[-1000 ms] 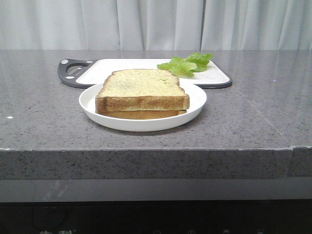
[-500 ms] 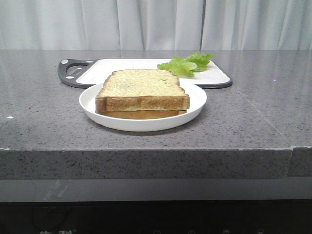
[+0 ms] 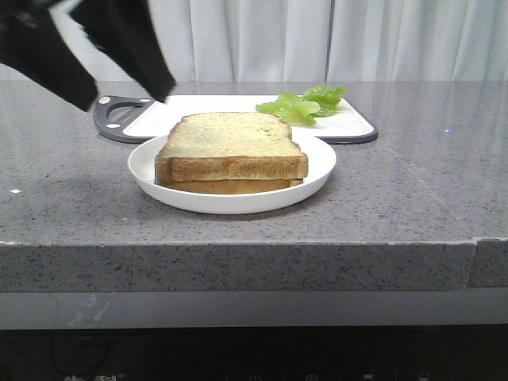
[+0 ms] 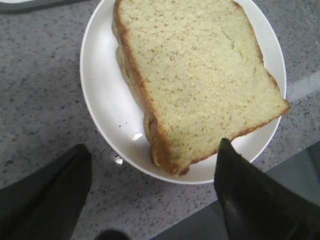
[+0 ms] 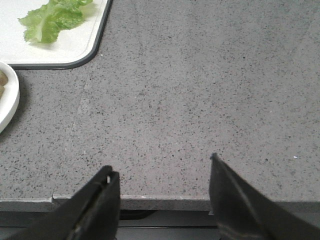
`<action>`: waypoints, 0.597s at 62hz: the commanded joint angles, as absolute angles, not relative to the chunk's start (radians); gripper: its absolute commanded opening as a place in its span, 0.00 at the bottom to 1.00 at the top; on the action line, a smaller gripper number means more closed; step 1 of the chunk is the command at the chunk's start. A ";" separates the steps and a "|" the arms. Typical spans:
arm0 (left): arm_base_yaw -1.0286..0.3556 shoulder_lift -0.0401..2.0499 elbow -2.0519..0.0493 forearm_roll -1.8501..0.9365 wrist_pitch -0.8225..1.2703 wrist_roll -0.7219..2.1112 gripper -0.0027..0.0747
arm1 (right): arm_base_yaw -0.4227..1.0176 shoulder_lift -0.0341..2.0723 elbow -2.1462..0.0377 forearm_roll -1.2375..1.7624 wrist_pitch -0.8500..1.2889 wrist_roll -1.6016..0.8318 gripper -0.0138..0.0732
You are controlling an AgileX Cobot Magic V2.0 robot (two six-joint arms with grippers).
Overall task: Left arm grabs bread, right arm adds lettuce
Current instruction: 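Lower the left gripper onto the top bread slice and close on it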
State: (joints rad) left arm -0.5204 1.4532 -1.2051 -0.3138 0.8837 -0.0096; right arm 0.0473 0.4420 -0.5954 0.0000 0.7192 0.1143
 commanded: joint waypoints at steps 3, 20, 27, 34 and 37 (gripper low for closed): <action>-0.531 1.514 -1.312 -0.390 0.888 -0.023 0.70 | 0.039 0.456 -0.630 -0.015 0.653 0.108 0.65; -0.531 1.611 -1.372 -0.401 0.890 -0.023 0.70 | 0.039 0.456 -0.630 -0.015 0.653 0.108 0.65; -0.531 1.631 -1.376 -0.411 0.875 -0.023 0.70 | 0.039 0.456 -0.630 -0.015 0.653 0.108 0.65; -0.531 1.642 -1.376 -0.412 0.875 -0.023 0.69 | 0.039 0.456 -0.630 -0.015 0.653 0.108 0.65; -0.531 1.644 -1.376 -0.412 0.875 -0.023 0.68 | 0.039 0.456 -0.630 -0.015 0.653 0.108 0.65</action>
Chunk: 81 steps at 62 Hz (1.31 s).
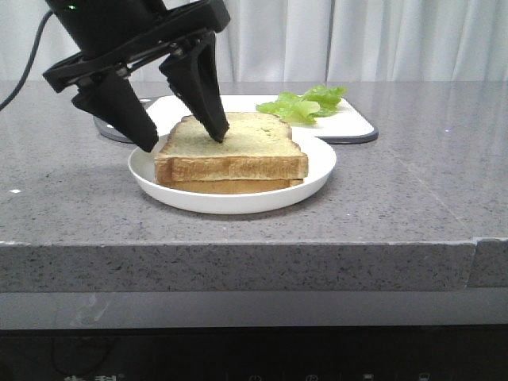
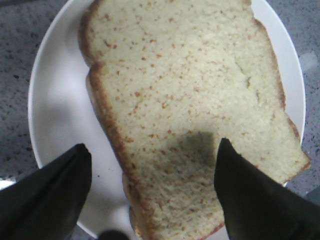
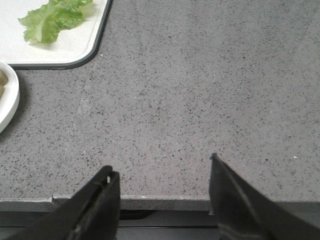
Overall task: Left arm grabs bread, right arm adds lettuce
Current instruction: 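Lower the left gripper onto the top bread slice and close on it, then lift the top bread slice with the left gripper and hold it aside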
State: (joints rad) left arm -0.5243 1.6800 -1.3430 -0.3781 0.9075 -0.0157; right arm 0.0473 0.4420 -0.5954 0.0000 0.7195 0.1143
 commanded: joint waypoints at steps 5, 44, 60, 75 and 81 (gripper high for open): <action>-0.531 1.644 -1.376 -0.412 0.875 -0.023 0.59 | 0.039 0.456 -0.630 -0.015 0.653 0.108 0.65; -0.531 1.676 -1.376 -0.401 0.902 -0.021 0.28 | 0.039 0.456 -0.630 -0.015 0.662 0.108 0.65; -0.531 1.676 -1.376 -0.374 0.913 -0.021 0.28 | 0.039 0.456 -0.630 -0.015 0.664 0.108 0.65; -0.531 1.659 -1.376 -0.368 0.922 -0.021 0.22 | 0.039 0.456 -0.630 -0.014 0.663 0.108 0.65; -0.531 1.653 -1.376 -0.368 0.922 -0.021 0.10 | 0.039 0.456 -0.630 -0.014 0.663 0.108 0.65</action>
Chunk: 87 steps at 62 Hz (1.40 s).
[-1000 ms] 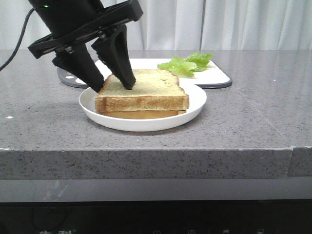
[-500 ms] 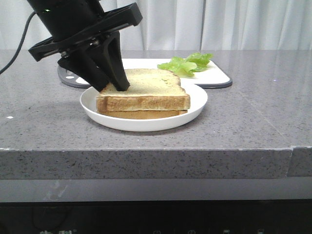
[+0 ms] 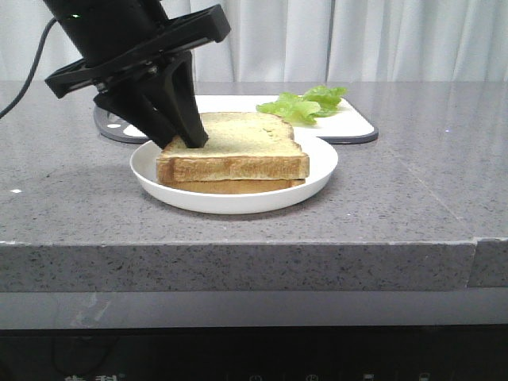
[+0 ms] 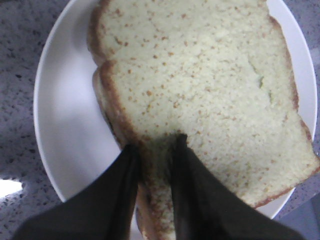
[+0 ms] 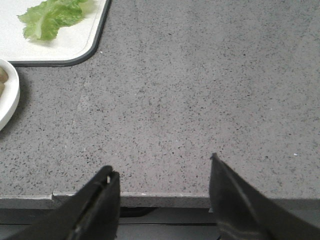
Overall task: Left arm grabs bread, right arm adds lettuce
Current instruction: 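Lift the top bread slice with the left gripper and hold it aside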
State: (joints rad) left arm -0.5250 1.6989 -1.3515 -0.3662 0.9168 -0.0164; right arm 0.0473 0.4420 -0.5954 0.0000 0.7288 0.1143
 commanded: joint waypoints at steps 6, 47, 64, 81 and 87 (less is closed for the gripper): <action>-0.531 1.653 -1.376 -0.364 0.922 -0.021 0.01 | 0.039 0.456 -0.630 -0.014 0.663 0.108 0.65; -0.527 1.351 -1.368 -0.334 0.905 0.035 0.01 | 0.039 0.547 -0.706 0.167 0.652 0.015 0.65; -0.460 1.172 -1.240 -0.376 0.868 0.067 0.01 | 0.039 0.772 -0.827 0.290 0.687 -0.090 0.65; -0.215 1.100 -1.106 -0.747 0.930 0.375 0.01 | 0.039 1.028 -0.979 0.414 0.686 -0.153 0.65; -0.187 1.086 -1.089 -0.769 0.939 0.399 0.01 | 0.039 1.120 -1.030 0.463 0.674 -0.158 0.65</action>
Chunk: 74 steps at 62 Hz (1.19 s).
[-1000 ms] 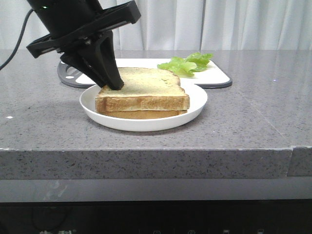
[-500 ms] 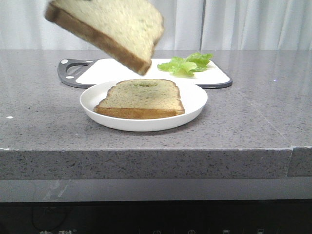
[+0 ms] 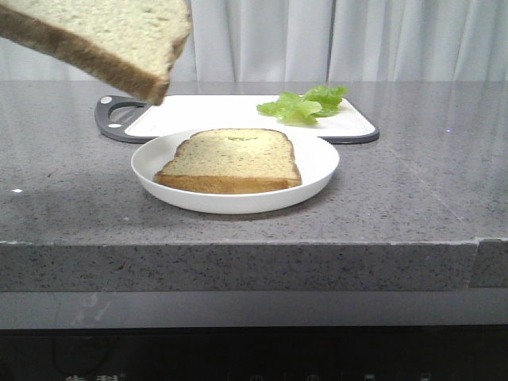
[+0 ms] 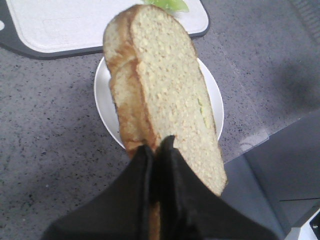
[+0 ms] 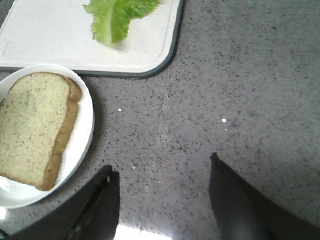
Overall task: Left arm grabs bread, right arm adds lettuce
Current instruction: 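Lift the top bread slice with the left gripper and hold it aside, then reach the right gripper to the lettuce leaf on the cutting board and grasp it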
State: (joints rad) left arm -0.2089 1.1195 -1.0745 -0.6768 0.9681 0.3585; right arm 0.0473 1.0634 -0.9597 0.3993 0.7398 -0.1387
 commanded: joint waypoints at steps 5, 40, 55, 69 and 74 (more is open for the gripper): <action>-0.188 1.083 -1.089 -0.769 0.960 0.399 0.01 | 0.039 1.195 -1.075 0.508 0.668 -0.171 0.65; -0.188 1.083 -1.089 -0.765 0.886 0.399 0.01 | 0.042 1.766 -1.541 0.805 0.658 -0.346 0.65; -0.188 1.083 -1.089 -0.765 0.881 0.399 0.01 | 0.043 1.955 -1.726 0.857 0.655 -0.346 0.65; -0.188 1.083 -1.089 -0.765 0.883 0.399 0.01 | 0.071 2.083 -1.854 0.891 0.660 -0.346 0.65; -0.188 1.083 -1.089 -0.765 0.885 0.399 0.01 | 0.086 2.109 -1.881 0.893 0.657 -0.346 0.65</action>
State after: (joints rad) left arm -0.1903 1.1076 -1.0609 -0.7091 0.9298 0.3954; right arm 0.0707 2.1493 -1.8238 0.8472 0.6833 -0.3298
